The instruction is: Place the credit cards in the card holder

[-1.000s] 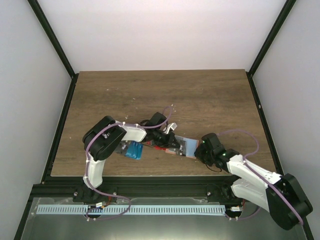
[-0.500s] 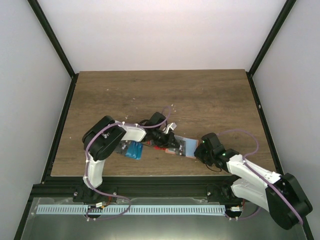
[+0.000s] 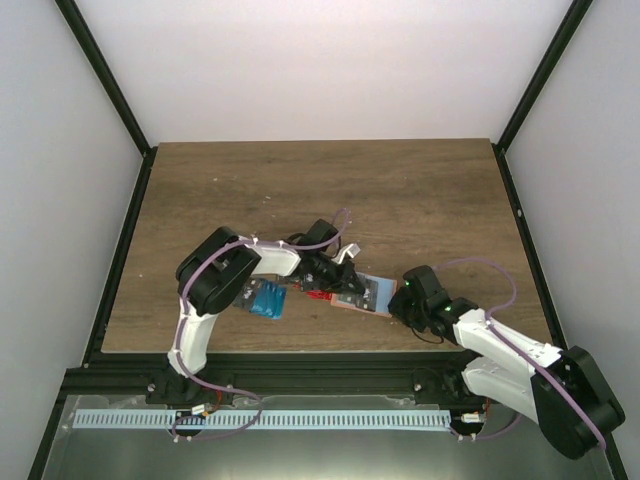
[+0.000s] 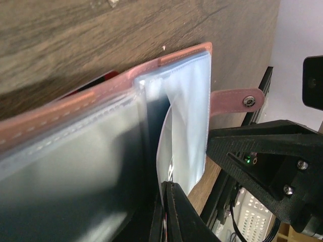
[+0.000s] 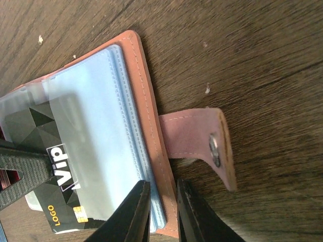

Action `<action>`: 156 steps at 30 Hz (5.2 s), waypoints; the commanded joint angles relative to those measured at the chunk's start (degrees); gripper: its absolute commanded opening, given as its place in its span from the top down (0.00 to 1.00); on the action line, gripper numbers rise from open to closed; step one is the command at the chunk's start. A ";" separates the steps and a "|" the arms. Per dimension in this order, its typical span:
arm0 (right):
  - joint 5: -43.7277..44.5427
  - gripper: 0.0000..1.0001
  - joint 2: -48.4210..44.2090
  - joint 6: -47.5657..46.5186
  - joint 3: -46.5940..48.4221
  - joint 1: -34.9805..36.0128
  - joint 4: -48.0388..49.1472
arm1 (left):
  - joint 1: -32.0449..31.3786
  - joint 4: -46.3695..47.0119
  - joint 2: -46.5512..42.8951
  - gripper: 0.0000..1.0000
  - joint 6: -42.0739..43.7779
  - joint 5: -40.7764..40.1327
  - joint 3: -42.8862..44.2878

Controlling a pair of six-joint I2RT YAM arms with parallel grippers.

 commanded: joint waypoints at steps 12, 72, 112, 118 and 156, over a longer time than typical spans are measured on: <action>-1.31 0.82 2.31 -2.44 -1.02 -0.29 -0.79 | -0.14 -5.87 6.02 0.96 3.03 -1.69 5.70; 3.96 0.32 -20.31 -8.31 7.38 -0.38 -14.86 | -2.39 -17.74 -1.23 0.45 13.09 -9.74 11.19; -14.07 0.38 4.20 -13.87 2.43 -10.96 12.09 | -3.27 -14.86 3.12 0.94 20.19 -12.89 10.60; -13.16 0.38 5.48 -13.96 2.54 -11.08 11.94 | -3.81 -17.76 3.52 0.96 21.25 -17.77 10.69; -16.73 0.40 4.18 -14.07 2.35 -11.13 13.39 | -7.64 -16.75 3.18 0.96 17.71 -16.03 10.83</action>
